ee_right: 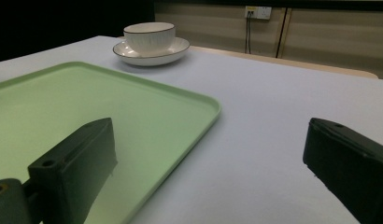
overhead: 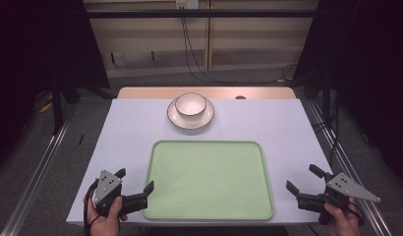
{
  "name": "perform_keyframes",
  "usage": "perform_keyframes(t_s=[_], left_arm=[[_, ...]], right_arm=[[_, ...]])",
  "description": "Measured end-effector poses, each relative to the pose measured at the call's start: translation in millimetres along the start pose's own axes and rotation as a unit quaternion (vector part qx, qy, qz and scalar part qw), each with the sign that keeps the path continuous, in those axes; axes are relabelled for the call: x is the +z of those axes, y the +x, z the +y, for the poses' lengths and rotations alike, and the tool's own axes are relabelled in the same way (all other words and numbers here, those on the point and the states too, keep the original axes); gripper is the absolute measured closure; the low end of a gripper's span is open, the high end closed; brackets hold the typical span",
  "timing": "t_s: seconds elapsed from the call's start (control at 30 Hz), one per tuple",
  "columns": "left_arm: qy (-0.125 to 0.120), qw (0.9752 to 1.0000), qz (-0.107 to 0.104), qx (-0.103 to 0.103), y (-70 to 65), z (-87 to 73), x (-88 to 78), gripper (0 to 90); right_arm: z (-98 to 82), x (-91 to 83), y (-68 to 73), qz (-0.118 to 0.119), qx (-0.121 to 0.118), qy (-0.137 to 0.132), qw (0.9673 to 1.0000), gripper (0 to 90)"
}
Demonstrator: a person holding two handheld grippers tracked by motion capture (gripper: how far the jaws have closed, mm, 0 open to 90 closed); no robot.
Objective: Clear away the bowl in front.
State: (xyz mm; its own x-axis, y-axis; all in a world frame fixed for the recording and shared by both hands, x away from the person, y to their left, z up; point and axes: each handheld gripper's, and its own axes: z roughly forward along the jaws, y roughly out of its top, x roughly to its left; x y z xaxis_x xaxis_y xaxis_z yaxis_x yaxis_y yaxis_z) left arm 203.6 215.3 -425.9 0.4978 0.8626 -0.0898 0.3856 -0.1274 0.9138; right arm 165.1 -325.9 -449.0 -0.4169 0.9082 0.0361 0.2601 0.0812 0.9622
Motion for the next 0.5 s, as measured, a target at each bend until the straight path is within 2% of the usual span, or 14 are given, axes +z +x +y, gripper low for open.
perform_keyframes(t_s=[0.07,0.33,0.5], left_arm=[[-0.001,1.0000,0.003,-0.005,0.2,-0.5,-0.2,2.0],[0.001,1.0000,0.005,0.004,-1.8,0.5,-1.0,2.0],[-0.004,1.0000,-0.007,0.005,-3.1,2.5,-1.5,2.7]], right_arm=[[1.2,-0.9,0.3,-0.001,-0.001,0.001,1.0000,2.3],[1.0,-4.9,-1.0,0.009,-0.009,-0.005,0.9999,1.6],[0.5,-4.0,-0.3,0.009,-0.012,0.001,0.9999,1.7]])
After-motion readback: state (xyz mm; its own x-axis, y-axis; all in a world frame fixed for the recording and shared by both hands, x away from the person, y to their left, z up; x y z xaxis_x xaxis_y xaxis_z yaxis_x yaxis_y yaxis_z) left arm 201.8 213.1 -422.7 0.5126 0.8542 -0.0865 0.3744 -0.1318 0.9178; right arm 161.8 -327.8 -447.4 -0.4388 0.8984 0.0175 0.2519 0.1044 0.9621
